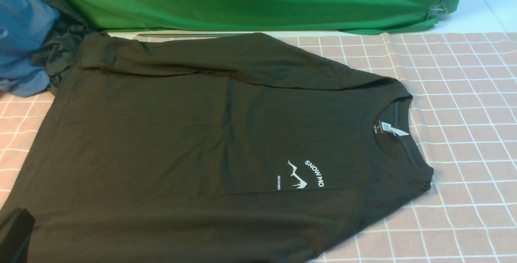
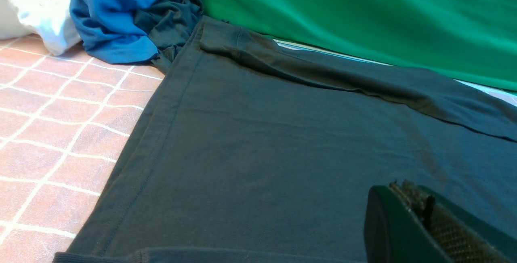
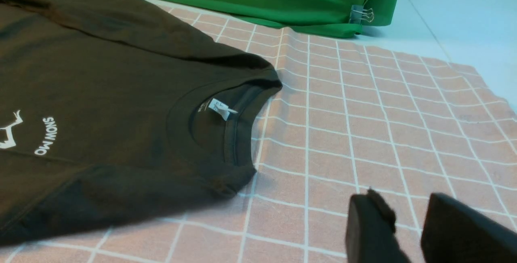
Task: Fold a long-sleeved shirt over a pink coffee tablecloth.
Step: 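Reach out and grasp the dark shirt lying flat on the table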
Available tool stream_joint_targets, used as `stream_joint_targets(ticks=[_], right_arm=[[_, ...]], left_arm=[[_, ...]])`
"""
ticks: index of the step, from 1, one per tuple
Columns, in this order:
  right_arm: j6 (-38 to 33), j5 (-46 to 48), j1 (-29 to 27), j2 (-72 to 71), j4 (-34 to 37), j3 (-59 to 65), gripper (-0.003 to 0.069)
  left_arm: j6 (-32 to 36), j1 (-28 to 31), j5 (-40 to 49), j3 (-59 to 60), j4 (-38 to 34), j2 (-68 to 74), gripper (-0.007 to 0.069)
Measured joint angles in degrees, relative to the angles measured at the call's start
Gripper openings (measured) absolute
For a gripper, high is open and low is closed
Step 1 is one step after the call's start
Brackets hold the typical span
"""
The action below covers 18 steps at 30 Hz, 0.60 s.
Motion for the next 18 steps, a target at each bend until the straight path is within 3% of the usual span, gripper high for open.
stream_joint_targets(ticks=[18], right_arm=[[0.0,0.0,0.0,0.0,0.0,0.0,0.0242]], left_arm=[[0.0,0.0,0.0,0.0,0.83,0.0,0.0015]])
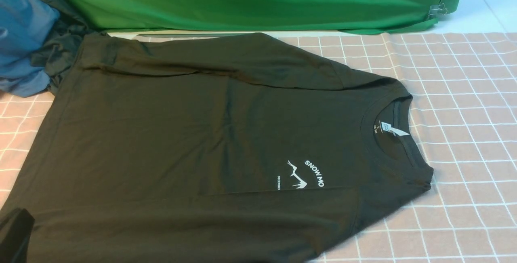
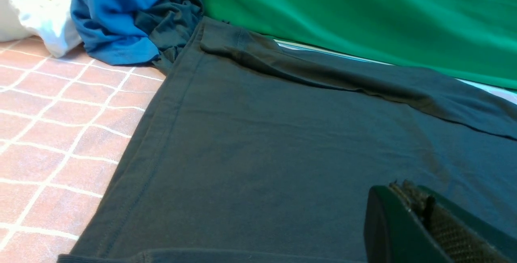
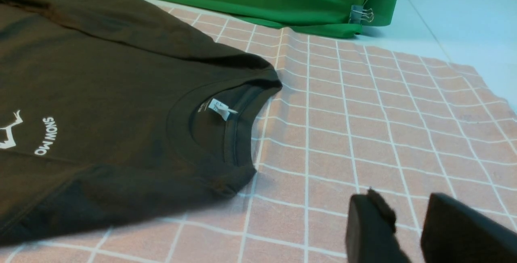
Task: Fold a long-sleeved shirt over a pink coffee tablecloth.
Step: 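Reach out and grasp the dark shirt lying flat on the table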
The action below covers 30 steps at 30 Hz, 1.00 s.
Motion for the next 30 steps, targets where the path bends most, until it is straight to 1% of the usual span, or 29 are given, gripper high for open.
stream_joint_targets(ticks=[18,21,24,30], right_arm=[[0.0,0.0,0.0,0.0,0.0,0.0,0.0241],[0.0,0.0,0.0,0.0,0.0,0.0,0.0241],[0.0,0.0,0.0,0.0,0.0,0.0,0.0241],[0.0,0.0,0.0,0.0,0.0,0.0,0.0241]], left_arm=[[0.0,0.0,0.0,0.0,0.08,0.0,0.0015],[0.0,0.0,0.0,0.0,1.4,0.0,0.0015],[0.0,0.0,-1.01,0.0,1.58,0.0,0.0015],[0.0,0.0,-6.62,0.0,-0.17,0.0,0.0015]])
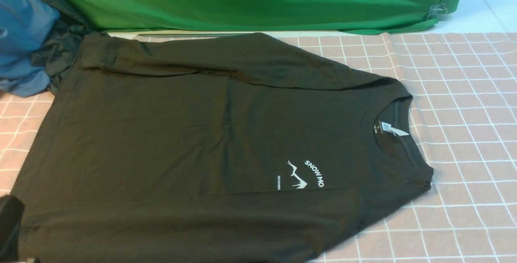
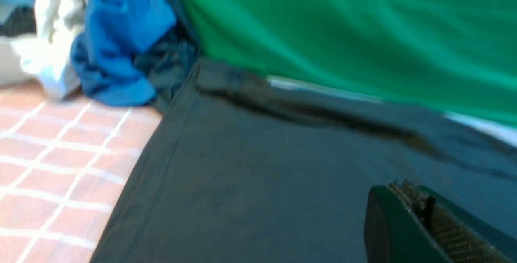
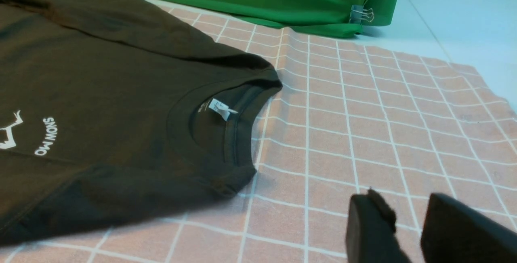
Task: Fold a long-sleeved shirt over a pink coffee tablecloth.
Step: 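Reach out and grasp the dark shirt lying flat on the table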
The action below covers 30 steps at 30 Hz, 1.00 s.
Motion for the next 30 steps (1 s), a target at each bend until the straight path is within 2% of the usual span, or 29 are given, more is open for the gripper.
stream_joint_targets(ticks=[2,9,12,16,19,21,22,25,26,28,29,30], right_arm=[[0.0,0.0,0.0,0.0,0.0,0.0,0.0241],[0.07,-0.97,0.0,0.0,0.0,0.0,0.0241],[7.19,-9.65,0.0,0.0,4.54,0.0,0.0241],[18.2,-22.42,0.0,0.0,8.82,0.0,0.0241],[21.02,-30.99,-0.2,0.0,9.94,0.0,0.0237],[21.44,-34.01,-0.2,0.0,10.1,0.0,0.0238],[21.5,-34.94,-0.2,0.0,10.1,0.0,0.0238],[21.5,-39.36,-0.2,0.0,10.57,0.0,0.0235],[21.5,-41.9,-0.2,0.0,10.68,0.0,0.0234],[21.44,-43.65,-0.2,0.0,10.71,0.0,0.0234],[20.74,-44.65,-0.2,0.0,10.75,0.0,0.0234],[20.48,-44.58,-0.2,0.0,10.75,0.0,0.0234]], left_arm=[[-0.88,0.0,-1.22,0.0,-0.66,0.0,0.0015],[-8.32,0.0,-5.17,0.0,-10.13,0.0,0.0015],[-9.55,0.0,-11.14,0.0,-12.34,0.0,0.0015],[-16.2,0.0,-23.27,0.0,-14.63,0.0,0.0015],[-18.6,0.0,-37.0,0.0,-14.63,0.0,0.0015],[-19.07,0.0,-38.98,-1.24,-14.72,0.0,0.0015],[-19.07,0.0,-38.15,-2.25,-14.9,-0.05,0.0015],[-19.17,0.0,-27.69,-10.38,-14.87,0.58,0.0015],[-18.94,0.0,-18.69,-15.92,-14.87,2.24,0.0015],[-18.6,0.0,-8.47,-21.93,-14.66,5.08,0.0015],[-18.19,0.0,5.18,-29.75,-13.18,11.32,0.0015],[-17.77,0.0,12.95,-33.99,-12.38,14.47,0.0015]])
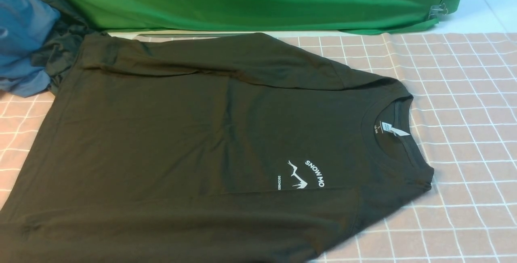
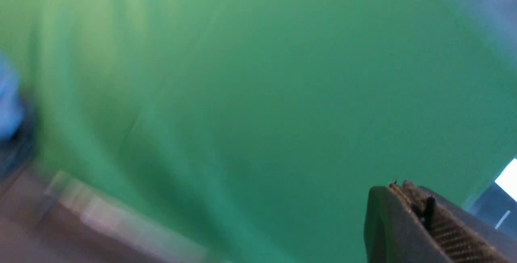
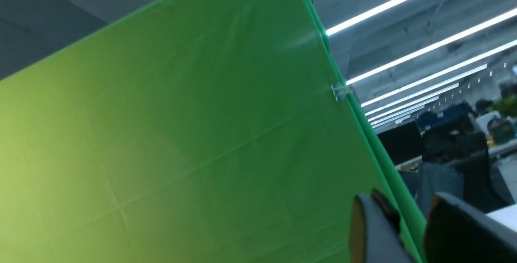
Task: Fold a long-sleeved shirt over a pink coffee tablecloth.
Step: 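Reach out and grasp the dark shirt lying flat on the table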
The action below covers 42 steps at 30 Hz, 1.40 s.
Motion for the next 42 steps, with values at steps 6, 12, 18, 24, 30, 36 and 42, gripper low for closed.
stream_joint_targets(ticks=[6,12,18,24,30,36,42], right_arm=[[-0.87,4.17,0.0,0.0,0.26,0.0,0.0234],[9.48,18.06,0.0,0.36,0.37,-2.07,0.0186],[-3.97,55.18,3.4,10.42,0.2,-20.59,0.0041],[-12.68,78.61,10.0,31.37,0.15,-36.77,0.004],[-22.0,84.28,17.43,47.22,3.08,-41.9,0.004],[-26.28,78.56,25.33,54.02,5.43,-42.18,0.004],[-27.39,74.63,29.71,54.77,5.6,-42.18,0.004]], left_arm=[[8.79,0.0,35.92,-17.32,2.79,23.94,0.0015],[17.54,0.0,43.82,-21.43,3.59,41.87,0.0015],[19.03,0.0,44.7,-21.47,5.8,53.52,0.0015],[19.29,0.0,42.74,-21.47,9.17,59.25,0.0015],[18.38,0.0,40.3,-21.5,13.4,63.12,0.0091],[18.45,0.0,40.03,-21.37,20.69,68.8,0.0337],[19.04,0.0,38.34,-20.9,25.15,74.03,0.0547]])
